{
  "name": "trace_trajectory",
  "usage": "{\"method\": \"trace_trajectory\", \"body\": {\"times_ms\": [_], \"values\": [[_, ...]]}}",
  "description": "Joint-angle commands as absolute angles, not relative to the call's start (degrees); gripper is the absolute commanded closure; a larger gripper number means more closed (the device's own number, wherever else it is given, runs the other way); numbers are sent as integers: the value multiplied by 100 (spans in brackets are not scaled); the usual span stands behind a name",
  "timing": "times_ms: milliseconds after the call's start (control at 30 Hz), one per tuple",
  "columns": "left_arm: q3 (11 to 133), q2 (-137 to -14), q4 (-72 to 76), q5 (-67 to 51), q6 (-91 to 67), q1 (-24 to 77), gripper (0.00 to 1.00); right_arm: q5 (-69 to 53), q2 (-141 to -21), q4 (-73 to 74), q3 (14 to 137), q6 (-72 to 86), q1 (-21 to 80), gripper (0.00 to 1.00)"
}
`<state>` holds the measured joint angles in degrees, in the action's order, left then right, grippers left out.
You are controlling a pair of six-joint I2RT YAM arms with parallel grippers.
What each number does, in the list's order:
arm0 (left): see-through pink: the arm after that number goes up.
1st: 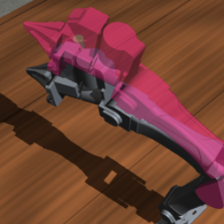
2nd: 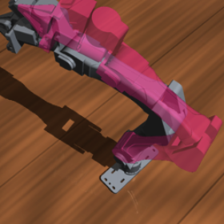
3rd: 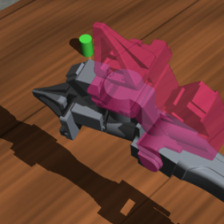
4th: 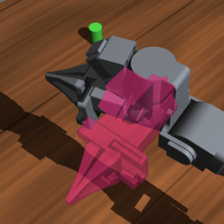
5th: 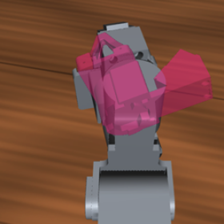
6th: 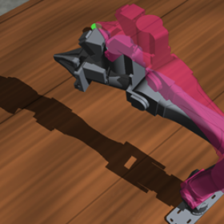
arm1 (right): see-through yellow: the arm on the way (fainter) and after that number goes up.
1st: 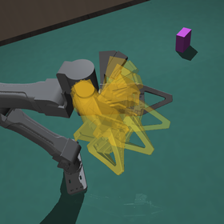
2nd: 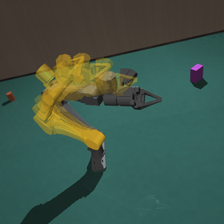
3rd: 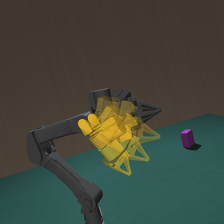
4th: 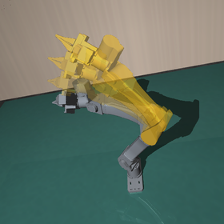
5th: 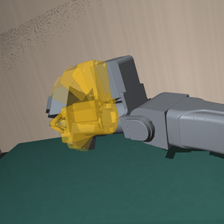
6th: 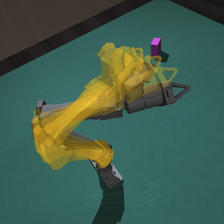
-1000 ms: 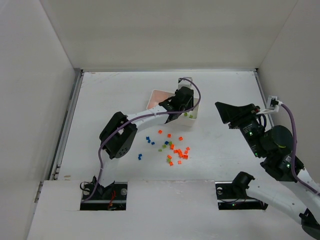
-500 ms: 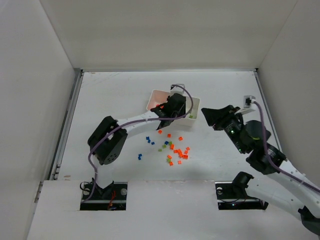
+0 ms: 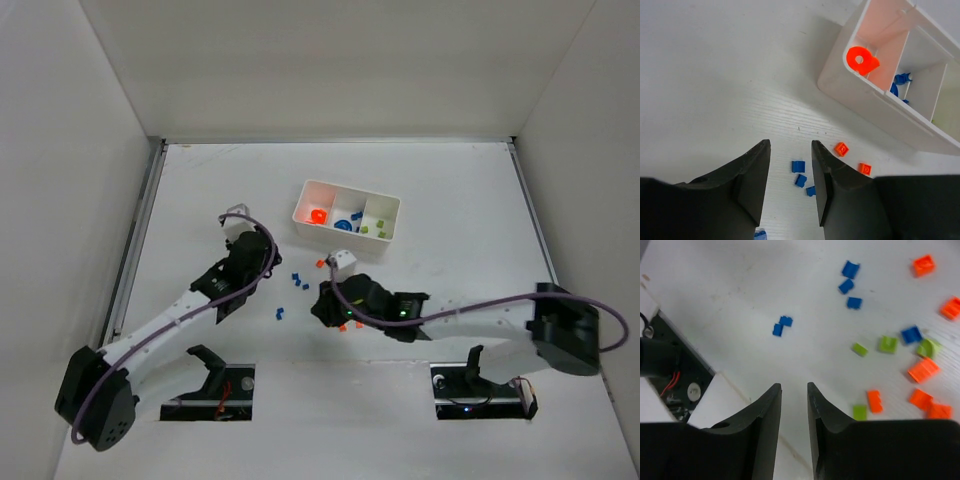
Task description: Sort the legos into containers by color
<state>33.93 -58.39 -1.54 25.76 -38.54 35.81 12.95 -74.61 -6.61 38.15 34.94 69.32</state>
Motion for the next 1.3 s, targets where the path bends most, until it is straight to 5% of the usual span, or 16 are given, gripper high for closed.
{"method": "trace_trajectory", "body": {"times_ms": [0,233,667,1100,1267], "values": [[3007,-5143,-149,2558,-4131,3380,64,1414,-8742,-1284,4849,3121,7176,65],[2225,-4290,-360,2013,-4332,2511,63,1810,-10422,-1169,5958,2848,7571,59],[1608,-3929,-290,1239,-4509,1613,63,2688,-11347,-642,6671,2707,7633,58],[1792,-3928,-272,1213,-4333,1639,62,3006,-11110,-466,6513,2681,7782,87],[1925,-4008,-203,1344,-4175,1990,63,2997,-10224,-676,6092,2672,7739,89]]}}
